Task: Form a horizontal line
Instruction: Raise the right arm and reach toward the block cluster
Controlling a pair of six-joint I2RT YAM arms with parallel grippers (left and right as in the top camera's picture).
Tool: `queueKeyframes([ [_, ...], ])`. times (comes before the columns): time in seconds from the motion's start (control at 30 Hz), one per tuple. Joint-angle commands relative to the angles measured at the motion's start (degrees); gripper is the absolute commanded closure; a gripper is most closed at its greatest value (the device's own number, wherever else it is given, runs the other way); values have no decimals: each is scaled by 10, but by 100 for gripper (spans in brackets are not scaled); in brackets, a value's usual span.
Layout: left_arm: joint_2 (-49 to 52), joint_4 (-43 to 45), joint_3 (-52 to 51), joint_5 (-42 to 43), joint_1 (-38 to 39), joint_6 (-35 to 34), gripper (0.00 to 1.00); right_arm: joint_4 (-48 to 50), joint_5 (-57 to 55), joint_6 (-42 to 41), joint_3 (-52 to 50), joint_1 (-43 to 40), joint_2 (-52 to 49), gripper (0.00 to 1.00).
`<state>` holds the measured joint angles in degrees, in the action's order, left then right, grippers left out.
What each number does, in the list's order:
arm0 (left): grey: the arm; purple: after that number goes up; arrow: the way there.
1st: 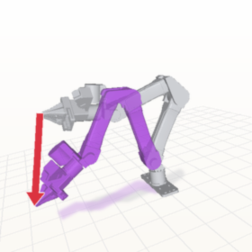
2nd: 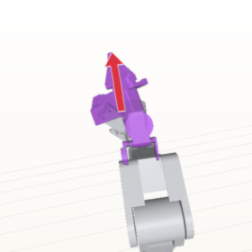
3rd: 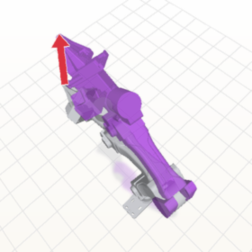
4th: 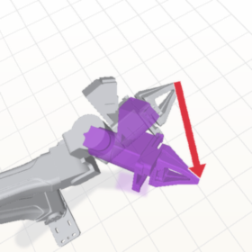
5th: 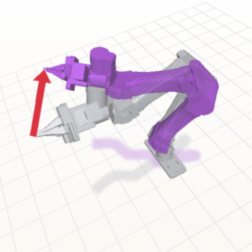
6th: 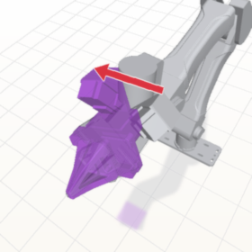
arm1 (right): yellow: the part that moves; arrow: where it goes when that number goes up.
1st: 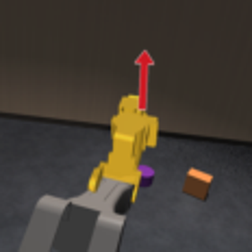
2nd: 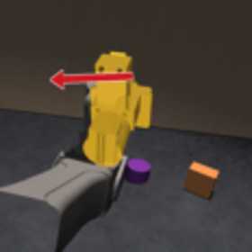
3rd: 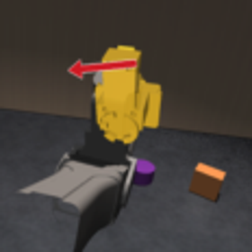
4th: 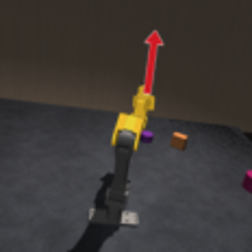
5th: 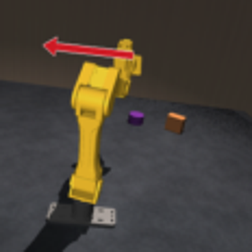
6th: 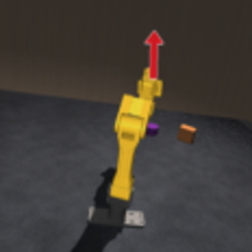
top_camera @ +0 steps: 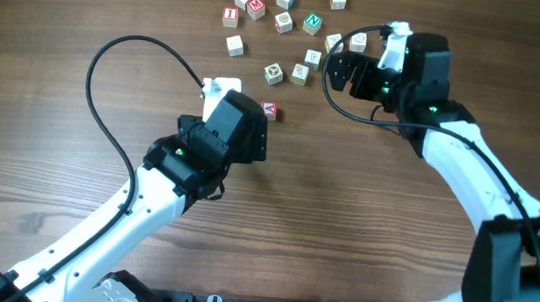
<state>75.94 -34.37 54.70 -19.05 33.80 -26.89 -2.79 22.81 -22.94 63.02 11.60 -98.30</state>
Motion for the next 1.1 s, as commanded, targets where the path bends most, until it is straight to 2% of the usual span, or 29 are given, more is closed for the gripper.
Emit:
queueKeyframes([
  [0.0, -9, 0, -2, -10, 1, -4, 0, 2, -33, 20, 39, 2, -19, 0],
  [0.47, -9, 0, -2, -10, 1, -3, 0, -34, -78, 46, 163, 29, -112, 0],
  [0.7, -9, 0, -2, -10, 1, -3, 0, -19, -131, 49, 170, 49, -148, 0],
  [1.07, -9, 0, -2, -10, 1, -3, 0, 26, -144, 45, 170, 49, -194, 0],
])
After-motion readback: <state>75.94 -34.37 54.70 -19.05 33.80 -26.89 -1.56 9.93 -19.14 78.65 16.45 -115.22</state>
